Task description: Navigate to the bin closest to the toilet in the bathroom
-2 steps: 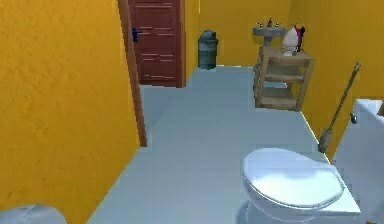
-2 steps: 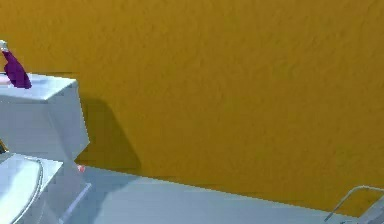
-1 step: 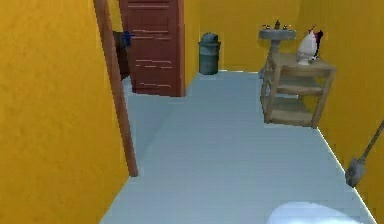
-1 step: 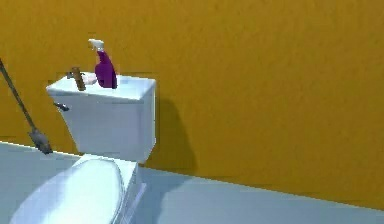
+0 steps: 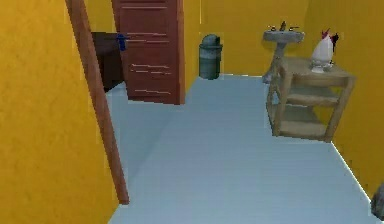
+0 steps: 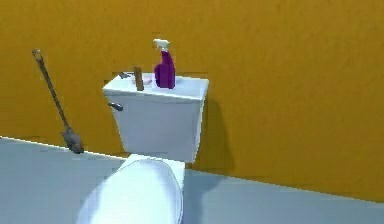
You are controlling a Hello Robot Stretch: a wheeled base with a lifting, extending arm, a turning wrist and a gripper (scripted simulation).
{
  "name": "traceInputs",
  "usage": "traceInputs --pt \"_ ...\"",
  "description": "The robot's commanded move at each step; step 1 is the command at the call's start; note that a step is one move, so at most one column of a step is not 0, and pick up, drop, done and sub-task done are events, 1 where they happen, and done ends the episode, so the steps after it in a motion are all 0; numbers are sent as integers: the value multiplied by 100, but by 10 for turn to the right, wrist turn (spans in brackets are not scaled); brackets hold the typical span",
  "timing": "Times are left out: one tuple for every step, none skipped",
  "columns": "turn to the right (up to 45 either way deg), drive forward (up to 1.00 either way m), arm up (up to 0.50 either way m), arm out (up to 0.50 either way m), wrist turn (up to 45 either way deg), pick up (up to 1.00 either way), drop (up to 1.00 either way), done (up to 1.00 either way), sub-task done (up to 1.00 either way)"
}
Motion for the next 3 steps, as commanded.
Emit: traceInputs --pt "90 0 0 0 0 0 0 0 0" --pt "0 100 0 0 0 0 0 0 0" --pt "0 100 0 0 0 0 0 0 0"
